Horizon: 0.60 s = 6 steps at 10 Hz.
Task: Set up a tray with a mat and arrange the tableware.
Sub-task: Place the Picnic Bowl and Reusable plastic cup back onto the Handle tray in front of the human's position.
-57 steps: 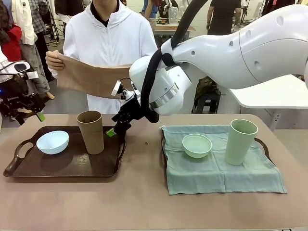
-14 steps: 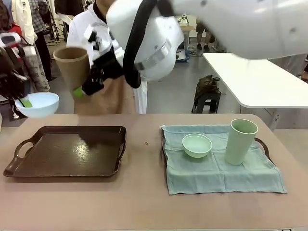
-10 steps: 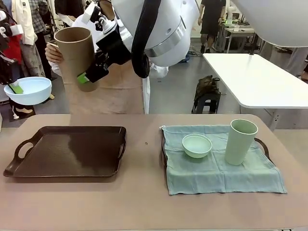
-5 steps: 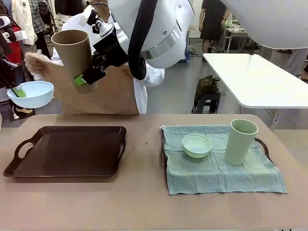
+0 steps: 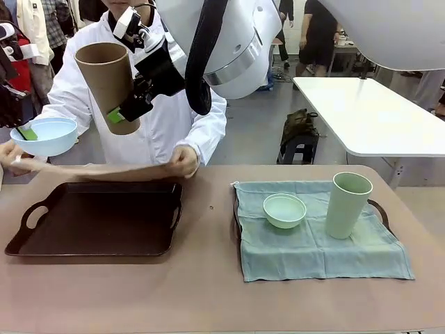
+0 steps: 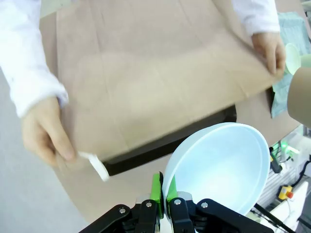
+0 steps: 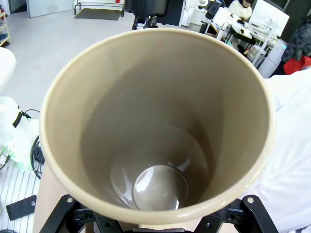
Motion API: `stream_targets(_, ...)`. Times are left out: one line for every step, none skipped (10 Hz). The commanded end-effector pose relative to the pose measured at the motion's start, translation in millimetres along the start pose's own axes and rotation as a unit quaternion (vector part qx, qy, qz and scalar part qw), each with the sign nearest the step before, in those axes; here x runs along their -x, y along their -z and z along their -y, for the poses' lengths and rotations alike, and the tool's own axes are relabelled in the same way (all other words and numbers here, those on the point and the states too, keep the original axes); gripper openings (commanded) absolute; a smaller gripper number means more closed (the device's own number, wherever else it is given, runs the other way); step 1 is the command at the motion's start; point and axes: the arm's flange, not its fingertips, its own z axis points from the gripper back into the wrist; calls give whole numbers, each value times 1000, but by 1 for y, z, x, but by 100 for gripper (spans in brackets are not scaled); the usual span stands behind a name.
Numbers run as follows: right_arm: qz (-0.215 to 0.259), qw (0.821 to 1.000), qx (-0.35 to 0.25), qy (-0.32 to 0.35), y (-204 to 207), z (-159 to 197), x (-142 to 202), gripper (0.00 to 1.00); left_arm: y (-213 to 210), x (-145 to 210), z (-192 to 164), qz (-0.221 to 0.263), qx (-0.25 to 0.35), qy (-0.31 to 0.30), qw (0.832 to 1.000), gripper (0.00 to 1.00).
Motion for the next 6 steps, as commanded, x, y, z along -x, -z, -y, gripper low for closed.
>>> stream_targets(8, 1000, 0, -6, 0, 2, 0, 0, -2, 0, 1, 3, -2, 1, 1000, 0)
stream_targets(8, 1000, 0, -6, 0, 2, 0, 0, -2, 0, 1, 3, -2, 1, 1000, 0)
stream_targets(8, 1000, 0, -6, 0, 2, 0, 0, -2, 0, 1, 3, -2, 1, 1000, 0)
stream_targets(8, 1000, 0, -6, 0, 2, 0, 0, -2, 0, 1, 3, -2, 1, 1000, 0)
stream_targets(8, 1000, 0, -6, 0, 2, 0, 0, -2, 0, 1, 3, -2, 1, 1000, 0)
stream_targets(8, 1000, 0, -6, 0, 2, 0, 0, -2, 0, 1, 3, -2, 1, 1000, 0)
